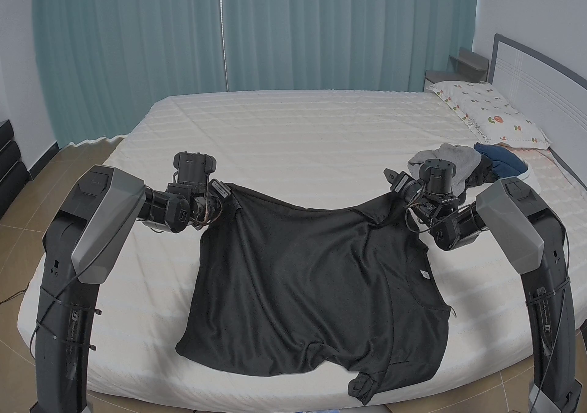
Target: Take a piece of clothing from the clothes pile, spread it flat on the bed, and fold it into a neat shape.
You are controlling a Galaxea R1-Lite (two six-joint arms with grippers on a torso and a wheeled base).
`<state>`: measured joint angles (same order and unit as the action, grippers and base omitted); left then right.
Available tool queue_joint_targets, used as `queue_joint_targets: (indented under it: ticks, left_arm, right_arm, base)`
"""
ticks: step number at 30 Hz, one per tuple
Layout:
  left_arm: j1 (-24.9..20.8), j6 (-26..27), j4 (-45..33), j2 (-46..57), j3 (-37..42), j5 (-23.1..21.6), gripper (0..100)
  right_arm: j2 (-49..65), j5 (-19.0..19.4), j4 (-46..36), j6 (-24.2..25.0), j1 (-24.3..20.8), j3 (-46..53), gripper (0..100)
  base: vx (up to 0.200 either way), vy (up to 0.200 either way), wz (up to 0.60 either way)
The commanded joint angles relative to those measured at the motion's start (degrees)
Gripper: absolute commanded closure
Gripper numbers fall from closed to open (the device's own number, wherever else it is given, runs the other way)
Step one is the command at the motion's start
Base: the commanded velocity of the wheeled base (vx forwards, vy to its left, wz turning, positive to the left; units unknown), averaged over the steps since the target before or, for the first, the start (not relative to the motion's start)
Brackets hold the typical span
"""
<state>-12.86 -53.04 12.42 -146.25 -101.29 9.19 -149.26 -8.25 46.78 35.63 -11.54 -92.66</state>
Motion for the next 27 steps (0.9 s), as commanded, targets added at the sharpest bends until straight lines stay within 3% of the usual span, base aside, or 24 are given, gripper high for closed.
queue_joint_targets:
  ticks: [1,3,10,13,17,19,27]
  left_arm:
    - [0.9,-0.5,-2.1,-0.7,0.2,1.0,0]
    - [1.3,-1.2,-3.0,1.0,1.1,1.0,0]
    - [3.2,-2.9,-4.4,11.9,8.2,-4.3,0]
    - [4.6,-2.9,-5.1,13.9,8.4,-4.5,0]
    - [5.2,0.9,-11.5,15.6,10.1,-7.9,0]
    - [5.7,5.3,-18.3,15.9,10.7,-10.7,0]
    - [6.6,5.4,-18.5,19.6,17.7,-17.1,0]
  right_arm:
    - [3.5,1.2,-0.1,0.3,2.4,5.6,0]
    - [4.9,1.8,0.1,0.8,2.8,7.5,0]
    - [16.7,10.8,-2.6,11.9,5.7,18.7,0]
    - [18.7,11.3,-2.1,13.9,6.4,22.3,0]
    - [21.3,12.5,-2.0,15.1,6.6,28.3,0]
    - [23.3,14.7,-0.7,15.3,6.6,33.8,0]
    - [27.3,17.4,7.4,17.2,6.5,47.0,0]
  base:
    - [0.000,0.000,0.00]
    - [0.000,0.000,0.00]
    - [0.000,0.000,0.00]
    - [0.000,0.000,0.00]
    - [0.000,0.000,0.00]
    - [0.000,0.000,0.00]
    - [0.000,0.000,0.00]
